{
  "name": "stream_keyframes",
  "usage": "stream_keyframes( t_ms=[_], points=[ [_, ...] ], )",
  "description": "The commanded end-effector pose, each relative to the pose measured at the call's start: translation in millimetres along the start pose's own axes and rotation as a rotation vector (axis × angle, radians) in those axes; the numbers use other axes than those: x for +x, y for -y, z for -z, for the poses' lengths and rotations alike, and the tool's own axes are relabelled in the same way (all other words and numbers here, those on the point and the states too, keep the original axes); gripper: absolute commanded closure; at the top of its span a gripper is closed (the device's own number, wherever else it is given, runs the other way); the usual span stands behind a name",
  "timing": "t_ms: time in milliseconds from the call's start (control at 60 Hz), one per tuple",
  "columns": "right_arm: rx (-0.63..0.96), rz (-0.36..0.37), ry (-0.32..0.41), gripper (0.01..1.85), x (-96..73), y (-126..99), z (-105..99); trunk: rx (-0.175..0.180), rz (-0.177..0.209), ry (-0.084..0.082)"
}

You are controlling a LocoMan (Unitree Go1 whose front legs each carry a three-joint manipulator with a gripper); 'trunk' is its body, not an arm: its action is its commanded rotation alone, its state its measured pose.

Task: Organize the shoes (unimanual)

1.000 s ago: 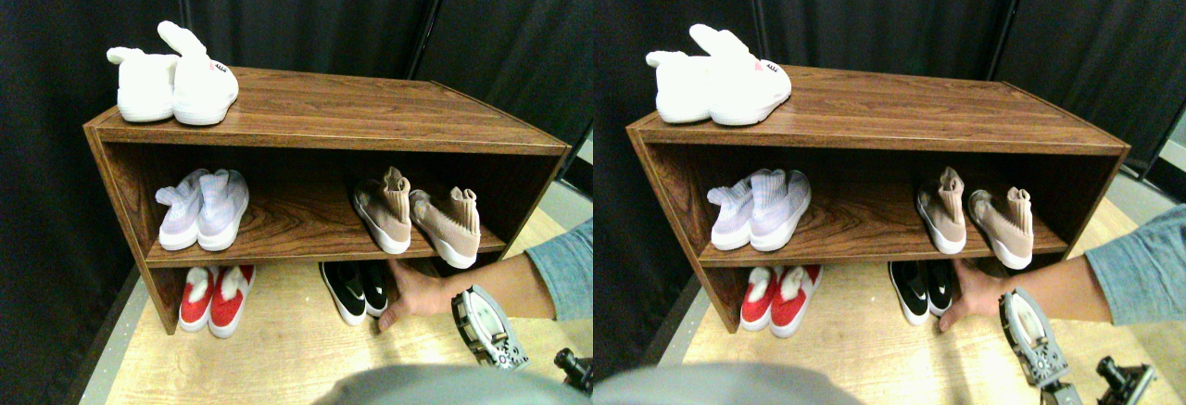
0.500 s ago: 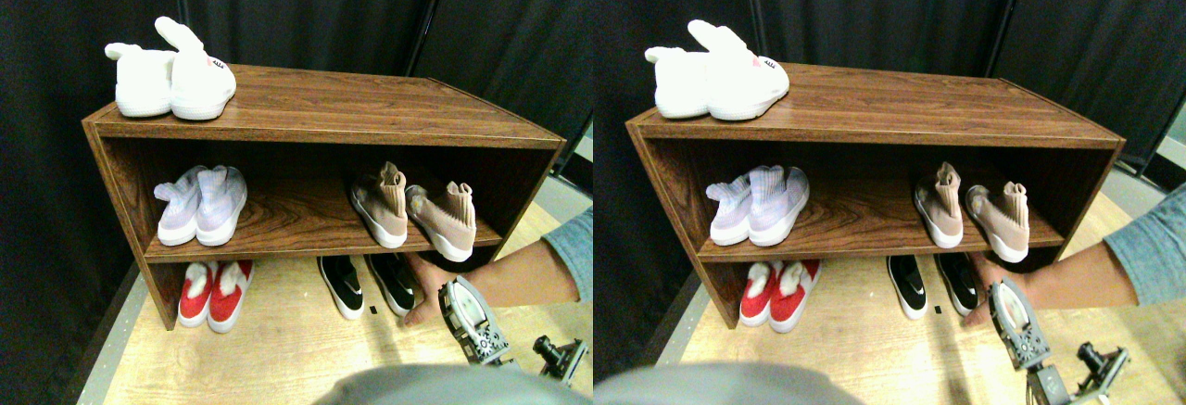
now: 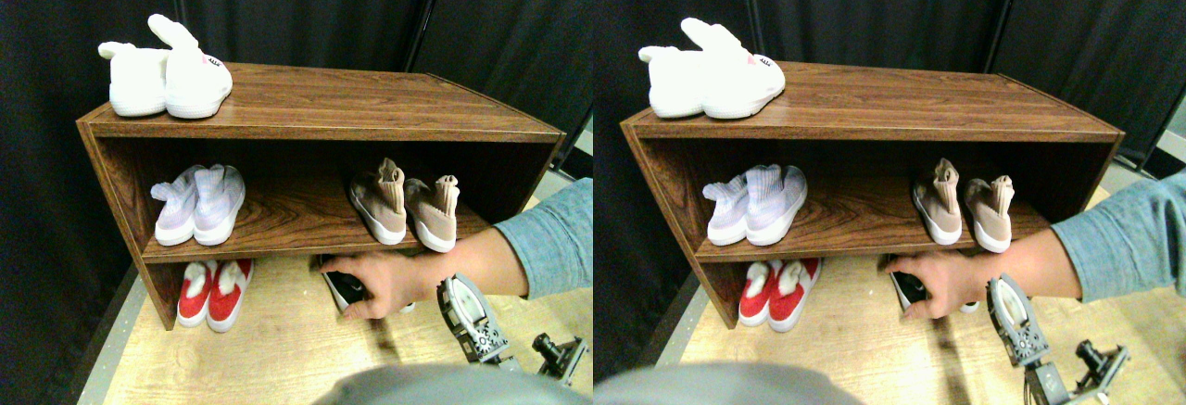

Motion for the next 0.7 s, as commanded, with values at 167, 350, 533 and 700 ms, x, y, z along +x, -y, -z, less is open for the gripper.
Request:
stream_keyframes(
  t_ms=[167,350,533,700],
  points=[
    [-0.018,-0.073,0.029,1.80,-0.1,-11.7,-8.0,-0.008,0.011,-0.009],
    [-0.023,-0.064,0.031,1.80,0.8,-9.1,-9.7,-0.006,0.011,-0.009],
    [-0.015,-0.057,0.027,1.80,1.9,-8.0,-9.4,-0.007,0.008,-0.011],
    [-0.015,-0.043,0.039,1.80,2.8,-7.8,-8.1,-0.009,0.007,-0.012]
  ],
)
